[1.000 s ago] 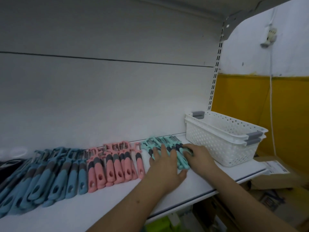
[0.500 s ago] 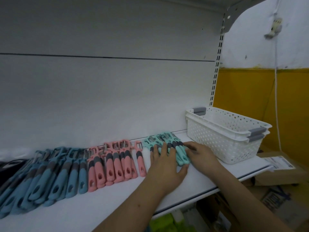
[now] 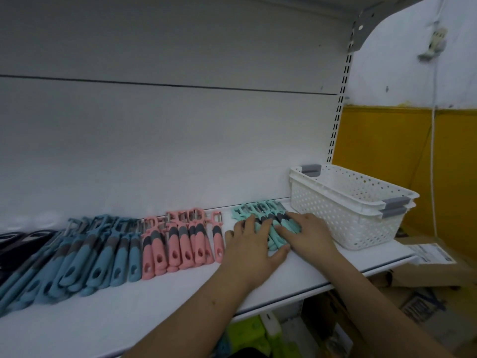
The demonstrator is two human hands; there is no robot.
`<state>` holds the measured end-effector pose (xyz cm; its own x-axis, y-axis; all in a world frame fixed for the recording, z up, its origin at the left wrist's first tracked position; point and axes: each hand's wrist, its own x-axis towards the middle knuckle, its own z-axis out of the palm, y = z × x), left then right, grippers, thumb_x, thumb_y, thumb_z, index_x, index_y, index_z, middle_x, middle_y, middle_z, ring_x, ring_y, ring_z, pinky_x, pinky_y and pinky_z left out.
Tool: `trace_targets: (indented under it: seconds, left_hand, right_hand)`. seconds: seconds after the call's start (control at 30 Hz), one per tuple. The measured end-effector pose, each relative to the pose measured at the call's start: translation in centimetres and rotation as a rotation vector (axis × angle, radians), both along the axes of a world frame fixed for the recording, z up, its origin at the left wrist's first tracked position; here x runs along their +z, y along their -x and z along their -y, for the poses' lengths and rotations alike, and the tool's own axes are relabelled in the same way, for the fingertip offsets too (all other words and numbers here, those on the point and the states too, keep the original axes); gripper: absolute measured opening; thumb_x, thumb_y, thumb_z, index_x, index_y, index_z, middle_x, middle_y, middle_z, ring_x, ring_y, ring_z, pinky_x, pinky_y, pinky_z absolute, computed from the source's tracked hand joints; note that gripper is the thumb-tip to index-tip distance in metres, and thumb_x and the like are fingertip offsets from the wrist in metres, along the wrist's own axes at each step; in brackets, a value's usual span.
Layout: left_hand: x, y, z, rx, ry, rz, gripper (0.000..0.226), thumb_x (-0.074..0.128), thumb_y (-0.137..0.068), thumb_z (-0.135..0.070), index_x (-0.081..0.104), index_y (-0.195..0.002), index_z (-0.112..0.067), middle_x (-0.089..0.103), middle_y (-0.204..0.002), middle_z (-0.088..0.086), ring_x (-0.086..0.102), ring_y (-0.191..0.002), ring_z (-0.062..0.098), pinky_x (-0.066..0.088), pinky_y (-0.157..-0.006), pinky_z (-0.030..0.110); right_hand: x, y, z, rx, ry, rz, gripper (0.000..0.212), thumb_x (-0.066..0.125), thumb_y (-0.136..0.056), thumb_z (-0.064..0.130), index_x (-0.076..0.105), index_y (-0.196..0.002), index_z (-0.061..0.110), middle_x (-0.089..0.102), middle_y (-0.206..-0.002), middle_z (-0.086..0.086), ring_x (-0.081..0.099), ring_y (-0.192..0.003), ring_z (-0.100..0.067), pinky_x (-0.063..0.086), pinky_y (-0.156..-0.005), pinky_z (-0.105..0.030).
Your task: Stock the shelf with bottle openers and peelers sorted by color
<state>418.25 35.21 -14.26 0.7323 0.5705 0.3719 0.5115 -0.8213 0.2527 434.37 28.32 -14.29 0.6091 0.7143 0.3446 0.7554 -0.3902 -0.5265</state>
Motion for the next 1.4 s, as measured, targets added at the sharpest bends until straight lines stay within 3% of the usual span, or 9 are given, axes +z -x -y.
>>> trace_targets:
  seconds: [0.23,0.4,0.5,0.6,0.73,0.83,0.93,1.13,1.4]
  left_hand:
    - [-0.1,0.5,-0.4,-0.076,0.157,0.021,0.066,0.044,-0.094,-0.064,0.032,-0.152,-0.034,0.027,-0.157,0.006,0.027,-0.141,0.023,0.027,-0.115,0.034]
    - [1.4,1.7,-0.3,-0.092,0.022,-0.028,0.071,0.038,-0.095,-0.066,0.025,-0.155,-0.030,0.030,-0.156,0.004,0.032,-0.138,0.023,0.033,-0.112,0.038]
    - [3.4,5.4,-1.7,-0.106,-0.083,-0.008,0.059,0.036,-0.097,-0.060,0.041,-0.146,-0.029,0.048,-0.143,-0.001,0.044,-0.129,0.019,0.039,-0.107,0.038]
    - [3.7,10.9,-3.9,0.018,-0.199,-0.042,0.059,0.025,-0.091,-0.061,0.054,-0.132,-0.031,0.056,-0.130,-0.003,0.049,-0.119,0.020,0.041,-0.100,0.036]
    - [1.8,16.2,-4.8,0.247,-0.168,-0.221,0.084,0.013,-0.084,-0.082,0.030,-0.151,-0.035,0.038,-0.149,0.004,0.036,-0.135,0.032,0.028,-0.113,0.045]
    - [1.3,16.7,-4.7,0.236,-0.093,-0.216,0.090,0.012,-0.082,-0.085,0.020,-0.155,-0.033,0.032,-0.153,0.007,0.033,-0.136,0.032,0.025,-0.115,0.044]
    - [1.4,16.4,-4.8,0.193,-0.092,-0.203,0.083,0.023,-0.089,-0.077,0.020,-0.156,-0.027,0.027,-0.156,0.009,0.028,-0.140,0.031,0.019,-0.119,0.044]
    - [0.6,16.7,-4.7,0.197,-0.006,-0.042,0.087,0.032,-0.093,-0.068,0.012,-0.158,-0.013,0.013,-0.164,0.011,0.009,-0.151,0.027,0.004,-0.124,0.040]
    - [0.1,16.8,-5.3,0.180,0.023,0.026,0.080,0.031,-0.092,-0.059,0.013,-0.158,-0.016,0.022,-0.162,0.003,0.019,-0.148,0.022,0.018,-0.121,0.042]
  right_hand:
    - [-0.2,-0.1,0.0,0.079,-0.012,-0.025,0.047,0.059,-0.092,0.052,0.062,-0.133,0.028,0.060,-0.118,-0.012,0.055,-0.111,-0.023,0.040,-0.102,-0.032]
    - [0.7,1.0,0.0,0.031,-0.094,0.047,0.045,0.048,-0.098,0.049,0.064,-0.129,0.020,0.061,-0.119,-0.012,0.055,-0.109,-0.026,0.042,-0.101,-0.037]
    - [2.6,4.2,1.0,-0.004,-0.291,0.238,0.025,0.051,-0.099,0.036,0.069,-0.104,0.019,0.065,-0.100,-0.004,0.059,-0.093,-0.021,0.044,-0.079,-0.030]
    - [3.6,9.7,-0.6,0.042,-0.004,0.320,0.027,0.048,-0.096,0.046,0.061,-0.085,0.025,0.065,-0.087,0.003,0.064,-0.085,-0.020,0.040,-0.066,-0.028]
    - [4.7,14.8,-4.8,0.096,0.307,0.198,0.035,0.051,-0.095,0.048,0.060,-0.097,0.014,0.064,-0.107,-0.006,0.064,-0.100,-0.026,0.038,-0.069,-0.027]
    - [5.6,15.3,-6.3,0.121,0.404,0.083,0.035,0.061,-0.089,0.045,0.057,-0.082,0.011,0.065,-0.088,-0.002,0.064,-0.081,-0.018,0.038,-0.060,-0.023]
    - [6.0,14.8,-6.4,0.114,0.331,-0.002,0.036,0.069,-0.084,0.037,0.053,-0.061,0.014,0.060,-0.057,0.002,0.049,-0.049,-0.004,0.033,-0.044,-0.020]
    - [8.0,17.4,-8.0,0.189,0.110,0.059,0.047,0.068,-0.085,0.036,0.045,-0.052,0.013,0.042,-0.047,0.000,0.042,-0.046,-0.012,0.028,-0.043,-0.021]
    - [6.3,19.0,-9.9,0.348,0.188,0.057,0.046,0.063,-0.091,0.033,0.047,-0.052,0.014,0.046,-0.048,-0.001,0.044,-0.051,-0.015,0.035,-0.052,-0.020]
